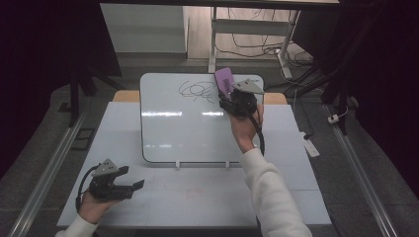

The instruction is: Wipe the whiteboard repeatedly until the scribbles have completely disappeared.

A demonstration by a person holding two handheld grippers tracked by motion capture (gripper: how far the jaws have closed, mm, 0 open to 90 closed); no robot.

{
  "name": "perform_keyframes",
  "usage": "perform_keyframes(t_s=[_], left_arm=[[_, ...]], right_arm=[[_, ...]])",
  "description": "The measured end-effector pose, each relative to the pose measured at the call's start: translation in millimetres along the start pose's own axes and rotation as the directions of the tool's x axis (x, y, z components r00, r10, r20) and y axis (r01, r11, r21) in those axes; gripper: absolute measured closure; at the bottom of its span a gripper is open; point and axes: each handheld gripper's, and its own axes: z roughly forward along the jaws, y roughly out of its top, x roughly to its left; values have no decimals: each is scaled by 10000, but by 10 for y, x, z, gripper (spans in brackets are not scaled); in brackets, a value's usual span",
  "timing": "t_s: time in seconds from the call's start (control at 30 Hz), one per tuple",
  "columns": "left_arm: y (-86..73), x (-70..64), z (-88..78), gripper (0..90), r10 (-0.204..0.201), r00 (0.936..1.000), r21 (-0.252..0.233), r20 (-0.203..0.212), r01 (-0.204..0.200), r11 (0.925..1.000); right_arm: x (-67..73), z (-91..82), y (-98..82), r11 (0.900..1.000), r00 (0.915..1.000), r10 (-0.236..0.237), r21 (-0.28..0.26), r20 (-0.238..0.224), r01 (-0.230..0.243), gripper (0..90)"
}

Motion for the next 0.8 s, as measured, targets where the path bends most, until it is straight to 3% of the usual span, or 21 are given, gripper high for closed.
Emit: perform_keyframes(t_s=[0.3,0.4,0.5,0.63,0.67,0.73,0.8], left_arm=[[-4,12,-2,170,-6,10000,2,18,6,10000],[-5,14,-4,171,-28,10000,-22,21,28,10000],[-3,13,-9,171,-12,10000,-33,9,12,10000],[1,8,-7,170,-31,10000,-44,37,31,10000],[3,7,-6,171,-3,10000,-41,54,4,10000],[6,4,-5,170,-2,10000,-49,61,2,10000],[8,6,-6,171,-15,10000,-46,57,15,10000]], right_arm=[[398,98,-10,9979,9935,-607,145,-962,624,407],[364,85,-7,9980,9925,-584,183,-1077,607,407],[232,46,7,9973,9961,-694,183,-551,705,407],[-6,-13,19,9997,9999,-105,207,-9,105,407],[-15,-14,19,9998,10000,14,204,-49,-13,407],[54,3,26,9994,9998,-204,265,57,203,407],[179,51,25,9994,9991,-137,320,-396,149,408]])
